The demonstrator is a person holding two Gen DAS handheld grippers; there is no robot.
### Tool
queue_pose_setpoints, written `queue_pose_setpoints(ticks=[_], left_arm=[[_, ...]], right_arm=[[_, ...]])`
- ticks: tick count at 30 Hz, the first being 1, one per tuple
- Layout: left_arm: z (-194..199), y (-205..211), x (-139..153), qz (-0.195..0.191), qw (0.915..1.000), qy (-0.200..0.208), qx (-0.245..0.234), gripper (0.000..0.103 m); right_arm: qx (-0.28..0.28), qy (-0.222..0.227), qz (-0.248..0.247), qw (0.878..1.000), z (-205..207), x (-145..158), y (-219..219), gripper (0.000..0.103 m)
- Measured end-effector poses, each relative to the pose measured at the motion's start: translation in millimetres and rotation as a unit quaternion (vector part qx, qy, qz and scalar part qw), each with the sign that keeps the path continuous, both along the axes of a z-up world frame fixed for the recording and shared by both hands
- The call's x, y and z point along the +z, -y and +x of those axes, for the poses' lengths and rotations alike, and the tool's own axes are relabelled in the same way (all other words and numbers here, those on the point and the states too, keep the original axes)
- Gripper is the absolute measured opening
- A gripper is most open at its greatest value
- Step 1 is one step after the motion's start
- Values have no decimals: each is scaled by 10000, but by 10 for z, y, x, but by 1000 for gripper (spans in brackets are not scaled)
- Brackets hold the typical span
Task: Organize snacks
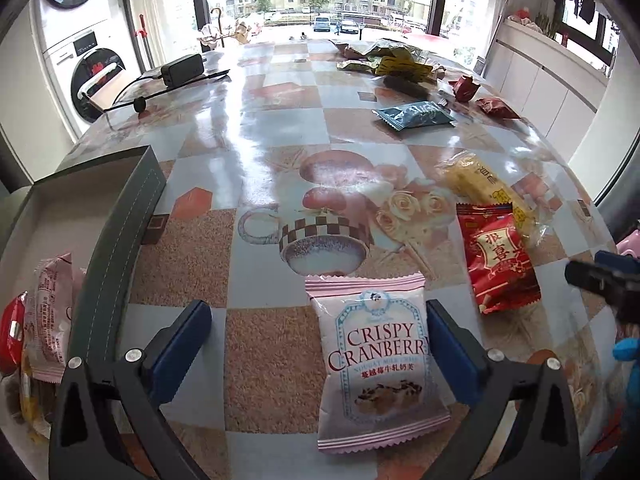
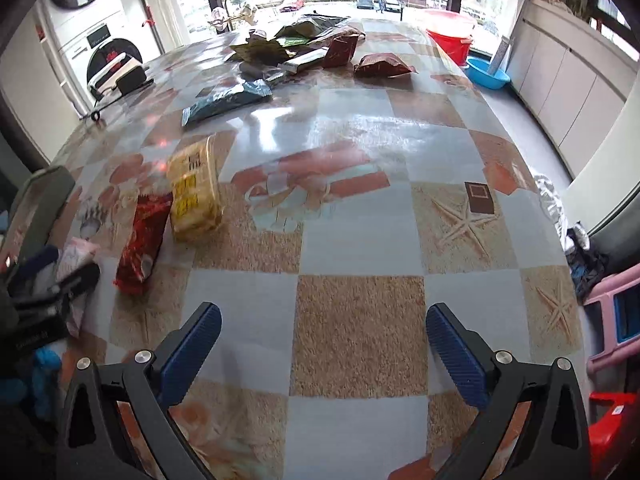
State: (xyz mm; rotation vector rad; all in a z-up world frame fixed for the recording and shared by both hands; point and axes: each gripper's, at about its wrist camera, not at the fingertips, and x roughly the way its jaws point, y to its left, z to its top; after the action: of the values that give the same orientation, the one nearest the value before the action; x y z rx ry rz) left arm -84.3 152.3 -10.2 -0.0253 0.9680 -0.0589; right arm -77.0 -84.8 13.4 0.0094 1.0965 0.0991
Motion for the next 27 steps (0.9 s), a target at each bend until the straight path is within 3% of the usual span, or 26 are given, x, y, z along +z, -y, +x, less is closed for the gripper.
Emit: queue_pose_setpoints(ticks=[4, 6, 8, 13, 15, 16, 17, 19, 22, 27], left_arm=[[-17, 0, 11, 9, 10000, 68, 61, 103], [-15, -2, 13, 5, 10000, 70, 56, 103], [-17, 5, 12, 8, 10000, 69, 58, 103], [-17, 5, 13, 7, 10000, 69, 64, 103], [-17, 6, 13, 8, 10000, 69, 67, 103], [-17, 6, 13, 8, 10000, 69, 68, 103], [-18, 7, 13, 7, 10000, 69, 68, 103], [-18, 7, 13, 7, 10000, 69, 68, 103], [-17, 7, 13, 6, 10000, 69, 69, 103], [-19, 9, 13, 7, 10000, 69, 70, 103]], right_arm=[[-192, -365, 878, 9953, 400, 51, -7, 103], [-82, -500, 958, 9941, 579, 45, -163, 103], [207, -572, 770, 9952, 716, 30, -403, 103], [690, -595, -260, 9955, 997, -64, -934, 102], [726, -543, -588, 9942, 1024, -79, -996, 92], [743, -482, -581, 9944, 1013, -58, -985, 79], [743, -425, -582, 9946, 989, -35, -952, 59], [700, -367, -525, 9955, 943, 19, -828, 39], [546, -400, -285, 9973, 800, 38, -557, 39], [582, -120, -463, 9972, 180, 60, -306, 39]])
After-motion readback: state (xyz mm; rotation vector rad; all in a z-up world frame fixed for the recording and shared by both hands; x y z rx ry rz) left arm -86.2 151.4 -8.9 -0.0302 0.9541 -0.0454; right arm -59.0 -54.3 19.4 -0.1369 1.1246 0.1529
